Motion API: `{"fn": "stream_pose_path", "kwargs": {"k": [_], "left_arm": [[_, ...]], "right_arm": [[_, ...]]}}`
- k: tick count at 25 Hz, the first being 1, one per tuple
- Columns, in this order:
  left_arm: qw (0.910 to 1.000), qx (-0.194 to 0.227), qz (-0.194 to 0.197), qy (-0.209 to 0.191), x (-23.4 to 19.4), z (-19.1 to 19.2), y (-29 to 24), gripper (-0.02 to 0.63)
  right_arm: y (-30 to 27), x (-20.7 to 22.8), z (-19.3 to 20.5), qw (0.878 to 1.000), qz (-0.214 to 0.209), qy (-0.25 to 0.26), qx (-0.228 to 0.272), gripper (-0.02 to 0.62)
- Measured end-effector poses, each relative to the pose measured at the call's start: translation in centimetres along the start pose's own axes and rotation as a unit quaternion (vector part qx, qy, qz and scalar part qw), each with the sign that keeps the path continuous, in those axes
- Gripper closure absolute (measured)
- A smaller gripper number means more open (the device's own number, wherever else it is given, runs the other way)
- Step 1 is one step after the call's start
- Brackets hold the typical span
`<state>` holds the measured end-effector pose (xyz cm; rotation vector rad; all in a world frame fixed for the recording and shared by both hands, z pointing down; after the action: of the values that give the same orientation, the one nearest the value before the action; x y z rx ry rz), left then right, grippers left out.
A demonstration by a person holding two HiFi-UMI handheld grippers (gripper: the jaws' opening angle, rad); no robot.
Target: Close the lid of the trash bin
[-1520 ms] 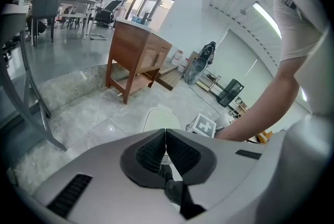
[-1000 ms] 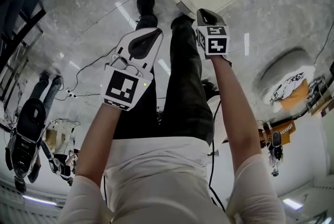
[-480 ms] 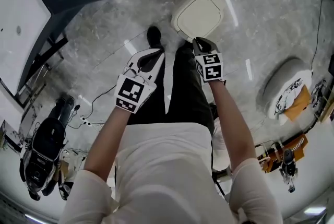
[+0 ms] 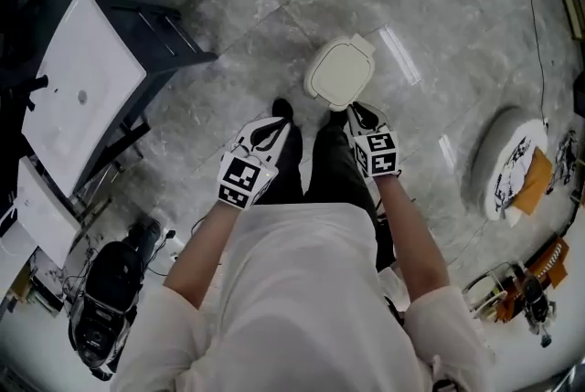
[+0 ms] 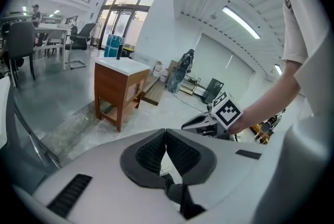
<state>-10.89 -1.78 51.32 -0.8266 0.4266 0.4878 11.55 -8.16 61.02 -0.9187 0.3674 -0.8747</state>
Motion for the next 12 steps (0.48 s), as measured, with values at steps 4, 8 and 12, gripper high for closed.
{"fn": "stream_pose_path", "kwargs": {"k": [4,8,12], "left_arm": [[0.9998,0.0,0.01,-0.018,0.2,-1.2,1.3,0.588],[0.999,0.001,0.03,-0.033,0.9,-2.9,2.2,0.588],[0.9975,0.005,0.05,-0.049,1.2,-4.3,2.8,0.588]], "right_arm": [[3.3,0.2,-1.1,0.999,0.021,-0.015,0.023,0.558],[7.8,0.6,-1.6,0.997,0.06,-0.024,0.046,0.558],[12.0,0.7,-2.2,0.99,0.111,-0.036,0.08,0.558]]}}
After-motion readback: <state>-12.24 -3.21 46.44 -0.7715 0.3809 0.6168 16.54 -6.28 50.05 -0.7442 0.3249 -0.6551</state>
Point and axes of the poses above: the fingertips, and each gripper's own axes: y backward along the fingers, x to its right, z out of its underside, the point moved 7 cm from there along y, backward along the fingers, and after that the axes turned 15 degrees about y, right-handed, at the moved point
